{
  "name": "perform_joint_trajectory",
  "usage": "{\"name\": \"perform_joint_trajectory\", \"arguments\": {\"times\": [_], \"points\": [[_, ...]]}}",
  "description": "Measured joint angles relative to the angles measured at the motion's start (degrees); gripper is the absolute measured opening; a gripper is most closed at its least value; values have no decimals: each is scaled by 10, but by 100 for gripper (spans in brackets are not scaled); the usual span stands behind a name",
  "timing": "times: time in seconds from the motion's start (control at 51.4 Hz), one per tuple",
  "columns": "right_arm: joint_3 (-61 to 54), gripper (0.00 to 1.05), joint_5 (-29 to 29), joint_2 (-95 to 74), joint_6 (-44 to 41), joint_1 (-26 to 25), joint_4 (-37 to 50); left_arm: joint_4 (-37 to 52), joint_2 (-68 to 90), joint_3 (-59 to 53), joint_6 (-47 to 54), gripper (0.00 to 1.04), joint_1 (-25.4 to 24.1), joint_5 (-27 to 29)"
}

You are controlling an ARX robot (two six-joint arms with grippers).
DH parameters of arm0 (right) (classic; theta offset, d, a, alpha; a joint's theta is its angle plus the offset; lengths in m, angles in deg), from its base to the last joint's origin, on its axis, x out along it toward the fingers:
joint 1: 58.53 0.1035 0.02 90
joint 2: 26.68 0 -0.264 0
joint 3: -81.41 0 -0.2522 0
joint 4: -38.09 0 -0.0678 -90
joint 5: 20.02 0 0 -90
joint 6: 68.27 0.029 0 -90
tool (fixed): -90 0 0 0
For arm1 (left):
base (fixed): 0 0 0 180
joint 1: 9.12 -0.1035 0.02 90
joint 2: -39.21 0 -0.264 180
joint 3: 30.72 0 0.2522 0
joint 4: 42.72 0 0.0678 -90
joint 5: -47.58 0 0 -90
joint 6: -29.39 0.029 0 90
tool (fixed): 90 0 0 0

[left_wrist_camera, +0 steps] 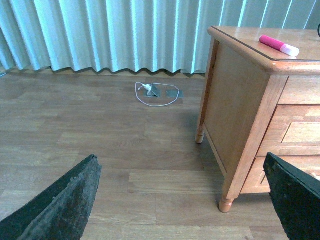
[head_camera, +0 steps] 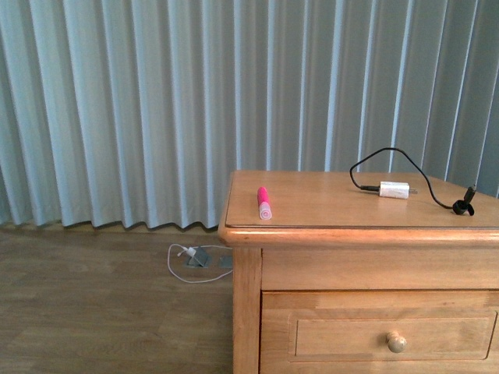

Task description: Place pink marker in drawer with both arms

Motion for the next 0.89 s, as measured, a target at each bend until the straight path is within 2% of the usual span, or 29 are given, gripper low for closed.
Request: {"name": "perform_joint_trajectory", "arguments": {"times": [0.058, 0.136, 0.331, 0.467, 0.623, 0.895], "points": [[5, 96, -20, -56, -7, 0, 32, 0, 0, 0, 0, 99, 0, 0], [22, 96, -20, -158, -16, 1, 111, 0, 0, 0, 0, 99, 0, 0], [87, 96, 20, -478, -17, 27, 349, 0, 0, 0, 0, 99, 0, 0], [160, 96, 59, -687, -8, 54, 459, 0, 0, 0, 0, 99, 0, 0], [242, 96, 98, -862, -5, 80, 523, 0, 0, 0, 0, 99, 0, 0], [356, 96, 130, -1042, -5, 97, 577, 0, 0, 0, 0, 99, 0, 0]]}}
